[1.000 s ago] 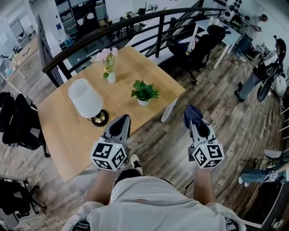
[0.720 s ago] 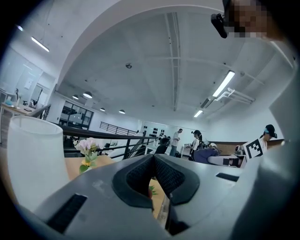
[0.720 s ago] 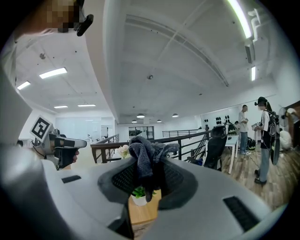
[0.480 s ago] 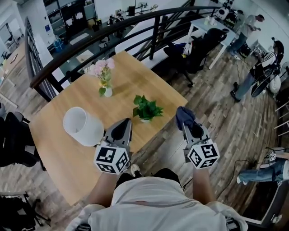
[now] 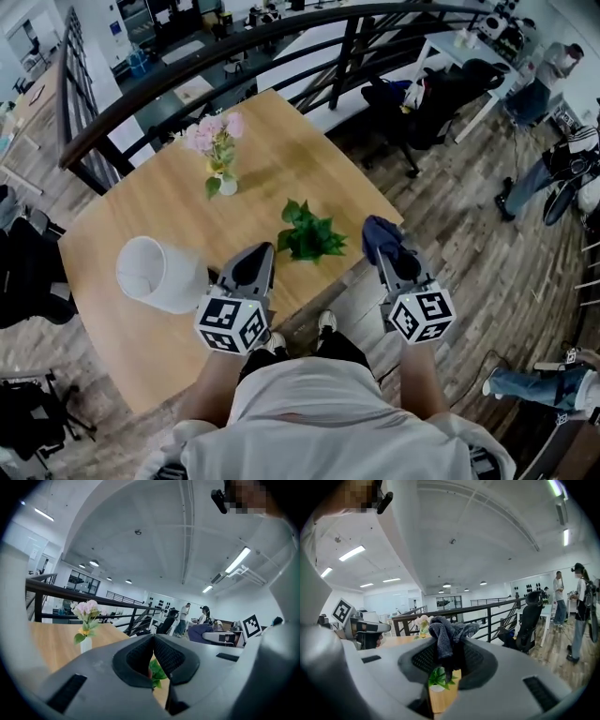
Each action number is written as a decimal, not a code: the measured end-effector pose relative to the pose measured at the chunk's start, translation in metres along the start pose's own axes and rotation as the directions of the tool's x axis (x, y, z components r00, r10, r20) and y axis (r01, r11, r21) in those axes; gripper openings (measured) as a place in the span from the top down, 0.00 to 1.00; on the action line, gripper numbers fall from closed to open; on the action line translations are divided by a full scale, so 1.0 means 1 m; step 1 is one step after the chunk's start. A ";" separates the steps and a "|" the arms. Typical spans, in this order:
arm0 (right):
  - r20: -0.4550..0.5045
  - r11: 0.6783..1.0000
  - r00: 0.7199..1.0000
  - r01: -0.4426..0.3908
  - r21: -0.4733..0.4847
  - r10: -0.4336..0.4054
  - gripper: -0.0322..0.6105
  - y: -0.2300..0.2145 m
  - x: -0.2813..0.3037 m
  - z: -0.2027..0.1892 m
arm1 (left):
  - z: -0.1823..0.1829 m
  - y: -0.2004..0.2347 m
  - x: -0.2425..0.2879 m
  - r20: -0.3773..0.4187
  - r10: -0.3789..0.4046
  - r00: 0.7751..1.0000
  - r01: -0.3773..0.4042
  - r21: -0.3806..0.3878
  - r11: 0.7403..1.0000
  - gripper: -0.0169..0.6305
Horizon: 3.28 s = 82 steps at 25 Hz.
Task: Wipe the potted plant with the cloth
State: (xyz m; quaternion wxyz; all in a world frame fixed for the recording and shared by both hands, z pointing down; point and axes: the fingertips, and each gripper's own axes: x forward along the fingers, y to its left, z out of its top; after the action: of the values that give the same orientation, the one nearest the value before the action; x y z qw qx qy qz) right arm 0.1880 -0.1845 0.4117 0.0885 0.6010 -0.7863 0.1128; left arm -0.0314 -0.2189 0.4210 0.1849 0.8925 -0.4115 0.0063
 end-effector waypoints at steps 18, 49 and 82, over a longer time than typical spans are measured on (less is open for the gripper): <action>-0.173 0.981 0.966 -0.184 0.069 0.193 0.72 -0.045 0.080 -0.056 | -0.182 0.061 0.055 -0.300 -0.006 0.954 -0.177 -0.582 0.794 0.79; -0.355 0.786 0.720 -0.438 0.436 0.597 0.72 0.067 0.097 -0.182 | -0.226 0.059 0.110 -0.255 -0.063 0.965 -0.176 -0.804 0.568 0.83; -0.370 0.865 0.889 -0.055 0.499 0.270 0.72 -0.084 0.130 -0.183 | -0.222 0.062 0.113 -0.262 -0.070 0.962 -0.170 -0.784 0.597 0.83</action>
State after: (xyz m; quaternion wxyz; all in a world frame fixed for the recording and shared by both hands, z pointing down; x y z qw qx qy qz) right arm 0.2359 -0.2738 0.6285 0.0985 0.4944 -0.7443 0.4380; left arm 0.0290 -0.2641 0.6664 0.6181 0.6931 -0.3670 -0.0540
